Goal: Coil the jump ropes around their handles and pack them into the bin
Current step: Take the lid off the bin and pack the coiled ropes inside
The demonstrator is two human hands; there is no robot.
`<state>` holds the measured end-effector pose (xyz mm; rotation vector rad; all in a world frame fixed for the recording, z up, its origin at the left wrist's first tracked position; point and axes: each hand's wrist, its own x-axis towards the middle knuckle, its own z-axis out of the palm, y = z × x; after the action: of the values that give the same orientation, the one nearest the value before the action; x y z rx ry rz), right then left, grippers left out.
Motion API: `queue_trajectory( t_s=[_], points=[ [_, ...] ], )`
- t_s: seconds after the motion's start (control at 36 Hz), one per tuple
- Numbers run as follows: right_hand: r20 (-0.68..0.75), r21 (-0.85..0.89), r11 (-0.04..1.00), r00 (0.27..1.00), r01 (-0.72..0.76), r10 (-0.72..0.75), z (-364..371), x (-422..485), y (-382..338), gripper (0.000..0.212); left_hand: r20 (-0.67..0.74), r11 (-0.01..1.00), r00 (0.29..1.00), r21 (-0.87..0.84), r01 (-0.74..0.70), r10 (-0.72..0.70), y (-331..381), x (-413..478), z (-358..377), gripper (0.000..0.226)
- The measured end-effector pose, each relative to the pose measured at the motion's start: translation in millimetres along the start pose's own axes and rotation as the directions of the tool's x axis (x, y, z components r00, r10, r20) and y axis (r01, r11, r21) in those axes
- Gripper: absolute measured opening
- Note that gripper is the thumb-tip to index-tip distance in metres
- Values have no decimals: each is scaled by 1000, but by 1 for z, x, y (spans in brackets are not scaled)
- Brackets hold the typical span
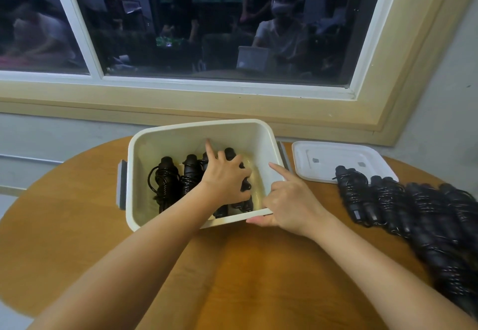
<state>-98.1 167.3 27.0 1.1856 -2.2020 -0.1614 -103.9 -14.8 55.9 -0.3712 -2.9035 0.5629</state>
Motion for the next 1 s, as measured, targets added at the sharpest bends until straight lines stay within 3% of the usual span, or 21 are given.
queue_trajectory(
  t_s=[0.17,0.33,0.5,0.58,0.67,0.72,0.78,0.86,0.94,1.0],
  points=[
    [-99,27,1000,995,1,2,1,2,-8,87,42,998,997,6,60,-60,-6,-12,2,59],
    [-130,64,998,992,5,3,-2,-9,-18,80,44,997,998,-65,-39,42,-7,-18,10,65],
    [-57,77,997,998,24,-19,-7,-18,-20,79,17,992,999,-113,-49,51,-14,-29,7,72],
    [-9,224,974,1000,24,-23,-11,-23,-18,70,38,992,998,-120,-37,41,-11,-31,6,72],
    [-132,424,905,986,-35,100,-16,-31,-12,55,58,989,997,-141,-33,41,-9,-28,4,70],
    [-235,450,871,914,-198,330,-18,-43,-1,49,68,986,997,-166,-33,45,-11,-25,5,68],
    [-237,387,783,768,-487,595,-18,-56,18,43,73,985,996,-168,-39,51,-13,-24,6,68],
    [40,81,532,536,-843,843,-10,-73,51,49,64,986,996,-158,-48,59,-12,-23,8,69],
    [316,-238,389,308,-890,897,3,-85,69,75,60,985,997,-164,-43,53,-11,-22,7,69],
    [374,-362,395,256,-845,891,13,-88,73,90,54,984,997,-176,-41,51,-11,-22,7,69]
  ],
)
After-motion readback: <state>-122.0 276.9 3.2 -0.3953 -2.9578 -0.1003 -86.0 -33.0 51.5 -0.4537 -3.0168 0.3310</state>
